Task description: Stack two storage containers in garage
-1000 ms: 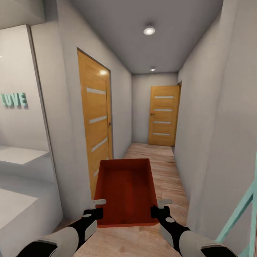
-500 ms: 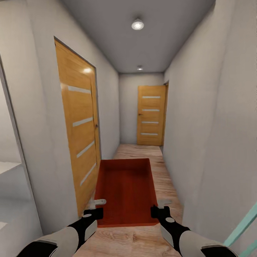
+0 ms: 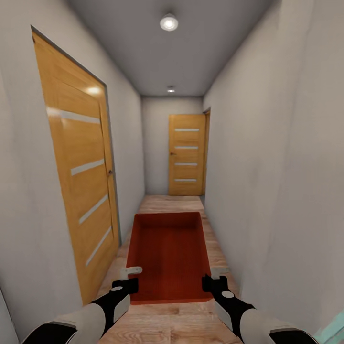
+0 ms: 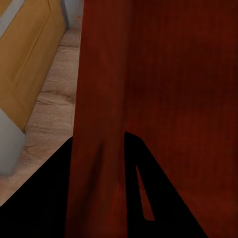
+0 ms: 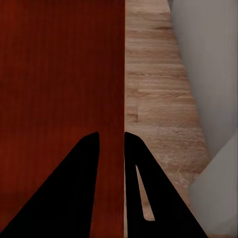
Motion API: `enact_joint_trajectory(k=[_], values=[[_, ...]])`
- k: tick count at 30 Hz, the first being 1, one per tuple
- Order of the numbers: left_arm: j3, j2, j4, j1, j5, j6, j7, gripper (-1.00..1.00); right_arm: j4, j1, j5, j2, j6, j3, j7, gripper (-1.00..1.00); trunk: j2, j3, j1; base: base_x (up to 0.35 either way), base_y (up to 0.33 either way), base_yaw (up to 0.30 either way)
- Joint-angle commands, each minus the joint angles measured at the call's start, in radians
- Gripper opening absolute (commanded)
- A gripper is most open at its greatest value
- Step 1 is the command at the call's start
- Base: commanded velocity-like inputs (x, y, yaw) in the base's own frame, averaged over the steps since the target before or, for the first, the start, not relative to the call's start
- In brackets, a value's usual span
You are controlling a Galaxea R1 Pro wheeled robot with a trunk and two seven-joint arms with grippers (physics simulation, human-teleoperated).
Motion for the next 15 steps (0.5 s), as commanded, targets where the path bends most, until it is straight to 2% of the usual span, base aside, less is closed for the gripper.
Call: enact_joint_trajectory(k=[1,15], values=[[0.042,0.012,0.003,0.000,0.017,-0.004,0.006,-1.00,-0.002,-0.002,0.013,0.000,-0.031,-0.054,-0.006,-1.00,-0.001,-0.002,0.001,0.324,0.143,-0.043],[0.042,0.012,0.003,0.000,0.017,-0.004,0.006,-1.00,-0.002,-0.002,0.013,0.000,-0.031,-0.055,-0.005,-1.00,-0.001,-0.002,0.001,0.324,0.143,-0.005]])
